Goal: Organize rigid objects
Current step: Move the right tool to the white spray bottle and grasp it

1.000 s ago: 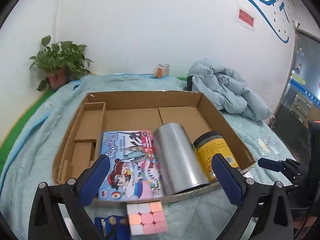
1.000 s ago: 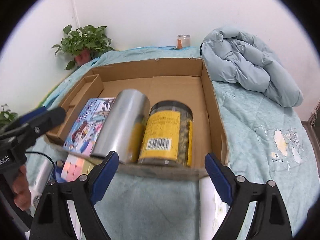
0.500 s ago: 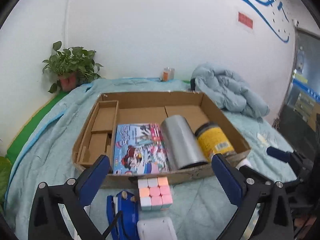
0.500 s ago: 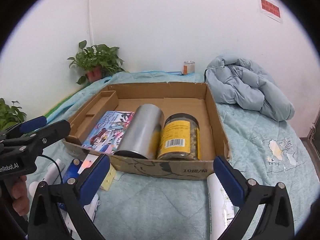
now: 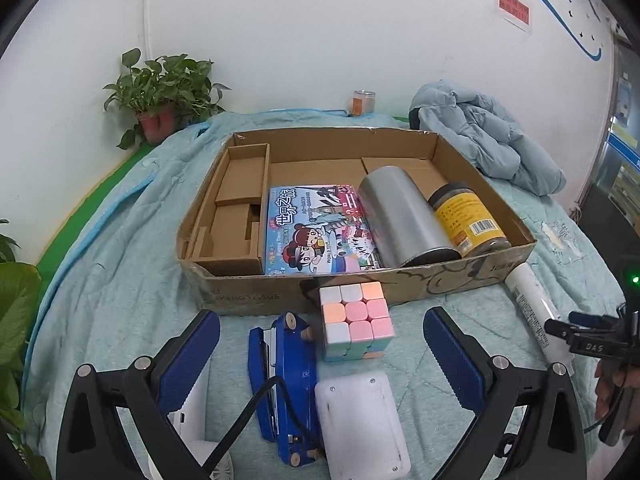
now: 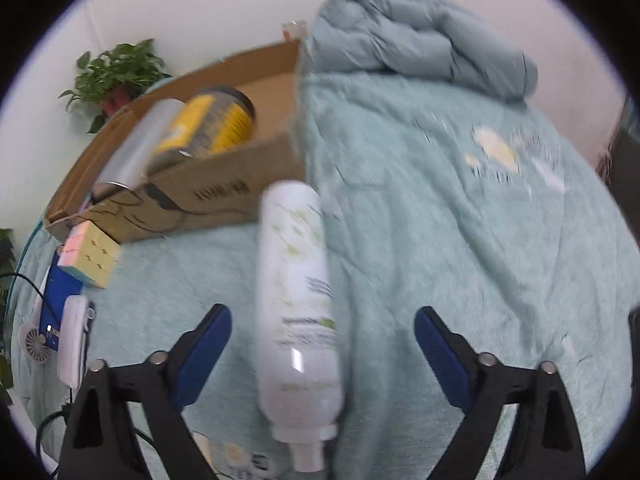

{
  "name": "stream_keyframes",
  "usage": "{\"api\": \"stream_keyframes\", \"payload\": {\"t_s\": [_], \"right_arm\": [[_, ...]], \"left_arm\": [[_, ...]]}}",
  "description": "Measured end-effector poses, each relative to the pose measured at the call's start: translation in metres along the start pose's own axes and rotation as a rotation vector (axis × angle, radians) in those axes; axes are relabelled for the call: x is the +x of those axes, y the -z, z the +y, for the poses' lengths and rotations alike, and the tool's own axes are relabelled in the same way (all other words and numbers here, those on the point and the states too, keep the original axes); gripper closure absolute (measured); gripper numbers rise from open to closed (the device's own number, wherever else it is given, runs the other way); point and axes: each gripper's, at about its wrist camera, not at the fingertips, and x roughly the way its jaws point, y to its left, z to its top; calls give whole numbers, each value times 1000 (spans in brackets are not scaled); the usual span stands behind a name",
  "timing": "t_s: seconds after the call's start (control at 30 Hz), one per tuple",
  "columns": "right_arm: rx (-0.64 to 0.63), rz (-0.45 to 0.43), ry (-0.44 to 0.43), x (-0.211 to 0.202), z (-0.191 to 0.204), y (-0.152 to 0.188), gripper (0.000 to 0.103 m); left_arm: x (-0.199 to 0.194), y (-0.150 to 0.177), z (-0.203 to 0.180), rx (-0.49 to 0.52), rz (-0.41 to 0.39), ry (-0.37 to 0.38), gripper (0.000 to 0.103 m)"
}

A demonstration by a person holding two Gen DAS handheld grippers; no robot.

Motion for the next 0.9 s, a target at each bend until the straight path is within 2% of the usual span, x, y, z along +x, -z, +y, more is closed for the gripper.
{"api": "stream_keyframes", "payload": {"t_s": [0.1,0.13,0.17,0.23,0.27,0.37,0.5,0.53,0.63,0.7,0.9], "right_arm": [[8,-14,-23,4,1,7,21],[7,-14,-45,3,3,8,32],[-10,-11,-65,2,8,10,48],[-71,-24,-24,-3,18,15,58],[-105,-22,5,-6,24,18,58],[-111,-8,3,-14,25,27,59],[-199,-15,40,-35,35,35,64],[-234,-18,28,-39,40,37,70],[-322,-39,-63,-54,58,49,71],[-299,-34,-144,-57,58,50,71],[-84,-31,-232,-55,25,36,70]], "left_arm": [[-3,-4,-3,15,5,21,0],[-4,-7,-7,23,8,37,0],[-3,-7,-10,29,13,51,0],[-2,-7,-19,37,32,95,0],[-1,-8,-22,38,42,114,0],[7,-8,-41,54,89,213,0],[19,-5,-72,68,172,382,1],[23,-4,-78,65,194,419,1],[40,0,-98,39,279,517,1],[53,2,-110,39,323,548,1],[85,3,-140,3,422,654,4]]}}
